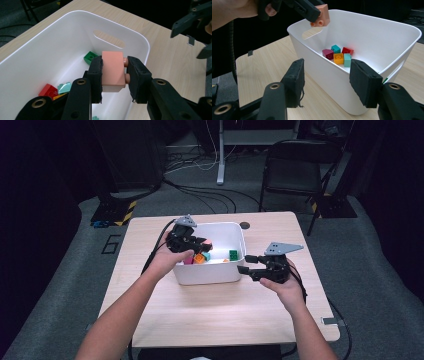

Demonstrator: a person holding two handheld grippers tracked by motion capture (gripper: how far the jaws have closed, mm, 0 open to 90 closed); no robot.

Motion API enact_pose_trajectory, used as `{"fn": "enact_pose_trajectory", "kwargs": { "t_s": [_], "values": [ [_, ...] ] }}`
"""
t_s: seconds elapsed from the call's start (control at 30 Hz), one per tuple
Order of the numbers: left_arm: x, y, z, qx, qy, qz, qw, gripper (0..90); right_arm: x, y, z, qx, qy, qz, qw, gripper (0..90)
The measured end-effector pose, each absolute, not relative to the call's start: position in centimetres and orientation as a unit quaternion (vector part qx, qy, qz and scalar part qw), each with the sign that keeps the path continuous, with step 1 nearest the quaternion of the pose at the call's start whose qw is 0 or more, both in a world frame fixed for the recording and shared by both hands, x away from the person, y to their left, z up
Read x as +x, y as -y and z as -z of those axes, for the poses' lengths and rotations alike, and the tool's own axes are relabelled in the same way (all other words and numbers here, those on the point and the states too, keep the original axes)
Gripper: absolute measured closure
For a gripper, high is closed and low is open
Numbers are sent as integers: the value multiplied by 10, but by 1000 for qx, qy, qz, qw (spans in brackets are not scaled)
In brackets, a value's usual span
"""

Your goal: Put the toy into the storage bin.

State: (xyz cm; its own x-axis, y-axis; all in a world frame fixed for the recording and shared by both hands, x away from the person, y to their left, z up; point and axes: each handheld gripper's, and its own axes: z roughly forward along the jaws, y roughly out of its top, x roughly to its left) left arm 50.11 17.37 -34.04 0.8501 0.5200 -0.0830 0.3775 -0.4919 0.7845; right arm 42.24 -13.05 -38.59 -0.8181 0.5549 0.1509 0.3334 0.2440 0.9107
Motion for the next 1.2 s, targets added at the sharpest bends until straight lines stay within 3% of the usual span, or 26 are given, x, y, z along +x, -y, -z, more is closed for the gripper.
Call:
{"fn": "enact_pose_trajectory", "kwargs": {
  "t_s": [0.4, 1.2],
  "values": [
    [533, -157, 343, 860, -273, -90, 422, 662, 423, 135, 385, 288, -778, -549, 103, 453],
    [585, -127, 394, 884, -283, -81, 363, 661, 423, 137, 387, 291, -778, -547, 103, 450]
  ]
}}
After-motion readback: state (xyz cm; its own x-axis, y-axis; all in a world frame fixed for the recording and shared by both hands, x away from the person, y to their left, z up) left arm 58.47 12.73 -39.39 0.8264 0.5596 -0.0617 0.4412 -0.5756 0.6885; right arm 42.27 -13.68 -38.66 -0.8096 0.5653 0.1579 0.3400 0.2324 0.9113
